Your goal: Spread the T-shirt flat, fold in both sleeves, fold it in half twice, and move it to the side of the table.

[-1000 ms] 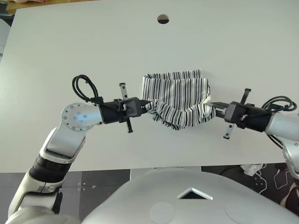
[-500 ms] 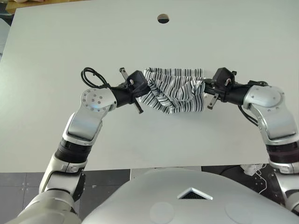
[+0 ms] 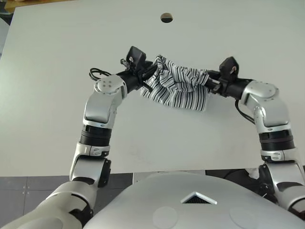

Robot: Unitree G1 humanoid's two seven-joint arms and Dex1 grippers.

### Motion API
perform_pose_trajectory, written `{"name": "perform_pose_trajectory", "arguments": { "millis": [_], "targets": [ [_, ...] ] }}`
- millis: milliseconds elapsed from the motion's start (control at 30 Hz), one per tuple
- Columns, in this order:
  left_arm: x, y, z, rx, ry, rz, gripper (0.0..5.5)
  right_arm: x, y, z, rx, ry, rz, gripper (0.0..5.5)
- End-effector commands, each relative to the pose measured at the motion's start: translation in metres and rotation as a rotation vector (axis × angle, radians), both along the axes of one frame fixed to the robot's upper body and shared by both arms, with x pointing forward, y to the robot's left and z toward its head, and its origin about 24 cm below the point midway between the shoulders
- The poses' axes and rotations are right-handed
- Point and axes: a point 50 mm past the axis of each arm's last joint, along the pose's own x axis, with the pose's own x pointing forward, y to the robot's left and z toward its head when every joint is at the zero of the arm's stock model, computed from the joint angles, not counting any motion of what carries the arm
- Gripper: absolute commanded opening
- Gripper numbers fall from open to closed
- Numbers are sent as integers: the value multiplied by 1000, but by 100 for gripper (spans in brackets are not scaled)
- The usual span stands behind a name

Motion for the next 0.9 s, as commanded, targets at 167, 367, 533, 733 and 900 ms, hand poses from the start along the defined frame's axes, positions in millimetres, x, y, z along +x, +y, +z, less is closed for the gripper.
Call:
{"name": "perform_pose_trajectory", "arguments": {
  "millis": [167,367,533,733,900],
  "targets": [
    [15,25,-3,22,-6,203,96,12,-26,8,52,19,-185,151],
    [13,31,9,-8,-139,203,96,11,-32,4,-24,-25,-235,151],
    [-1,37,19,-7,-280,158,50,0,-6,41,-31,-367,-110,100],
    [-23,62,18,107,-446,311,10,-41,57,50,-121,-659,153,11],
    [-40,68,12,113,-493,380,10,-34,89,24,-171,-633,205,11]
  ]
}}
